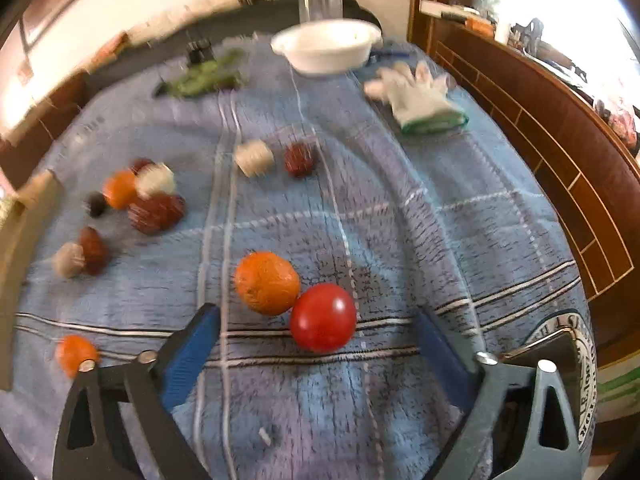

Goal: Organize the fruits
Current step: 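Grasp an orange with the left tool while the right tool grasps another orange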

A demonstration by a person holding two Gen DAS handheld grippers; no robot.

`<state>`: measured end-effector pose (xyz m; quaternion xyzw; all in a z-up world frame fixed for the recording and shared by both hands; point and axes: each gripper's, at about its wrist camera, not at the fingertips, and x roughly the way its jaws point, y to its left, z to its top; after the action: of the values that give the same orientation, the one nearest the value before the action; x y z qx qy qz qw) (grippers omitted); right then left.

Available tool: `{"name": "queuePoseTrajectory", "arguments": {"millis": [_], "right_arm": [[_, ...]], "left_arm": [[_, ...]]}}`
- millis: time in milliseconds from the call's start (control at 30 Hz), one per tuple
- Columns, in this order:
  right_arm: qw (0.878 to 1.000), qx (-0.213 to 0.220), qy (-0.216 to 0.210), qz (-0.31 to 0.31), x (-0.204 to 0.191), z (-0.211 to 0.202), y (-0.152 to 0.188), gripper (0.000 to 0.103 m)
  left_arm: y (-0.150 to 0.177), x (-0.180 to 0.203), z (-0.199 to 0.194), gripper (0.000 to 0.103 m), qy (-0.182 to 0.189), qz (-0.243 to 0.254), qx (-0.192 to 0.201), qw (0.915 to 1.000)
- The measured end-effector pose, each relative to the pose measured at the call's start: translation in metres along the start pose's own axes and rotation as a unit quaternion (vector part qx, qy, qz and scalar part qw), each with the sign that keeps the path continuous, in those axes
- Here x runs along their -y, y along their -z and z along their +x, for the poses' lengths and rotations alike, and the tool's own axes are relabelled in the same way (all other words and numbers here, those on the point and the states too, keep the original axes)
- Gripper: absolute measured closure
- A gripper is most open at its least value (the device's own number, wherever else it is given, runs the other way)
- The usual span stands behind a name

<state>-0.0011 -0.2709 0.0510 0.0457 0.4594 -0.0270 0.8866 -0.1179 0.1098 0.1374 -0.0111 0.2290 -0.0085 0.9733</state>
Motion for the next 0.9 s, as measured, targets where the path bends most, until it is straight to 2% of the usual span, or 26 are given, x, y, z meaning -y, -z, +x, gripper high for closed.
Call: {"name": "queuePoseTrajectory", "arguments": {"millis": [100,233,267,333,433,733,900], "right_arm": [[1.000,0.026,-0.002,-0.012,0.004,-0.019,0.000,0.009],[0.999,0.018,-0.035,-0.009,0.008,-0.018,-0.004,0.022],[0.999,0.012,-0.042,-0.009,0.008,-0.014,-0.005,0.025],[0.998,0.006,-0.056,-0.007,0.006,-0.006,-0.005,0.034],[0.996,0.002,-0.085,-0.001,0.002,0.003,-0.006,0.036],[0.995,0.020,-0.089,-0.044,-0.009,0.011,-0.019,0.036],[0.989,0.035,-0.119,-0.080,-0.017,0.003,-0.022,0.036]], "left_arm": [[0.016,0.011,0.017,0.002,0.039,0.013,-0.048,0.9980],[0.038,0.034,0.032,0.005,0.093,0.026,-0.094,0.9909],[0.042,0.041,0.035,0.008,0.103,0.034,-0.101,0.9890],[0.049,0.054,0.041,0.027,0.123,0.047,-0.117,0.9845],[0.057,0.066,0.051,0.037,0.148,0.048,-0.148,0.9766],[0.074,0.099,0.084,0.038,0.171,0.073,-0.204,0.9611],[0.087,0.111,0.096,0.038,0.184,0.083,-0.234,0.9511]]}}
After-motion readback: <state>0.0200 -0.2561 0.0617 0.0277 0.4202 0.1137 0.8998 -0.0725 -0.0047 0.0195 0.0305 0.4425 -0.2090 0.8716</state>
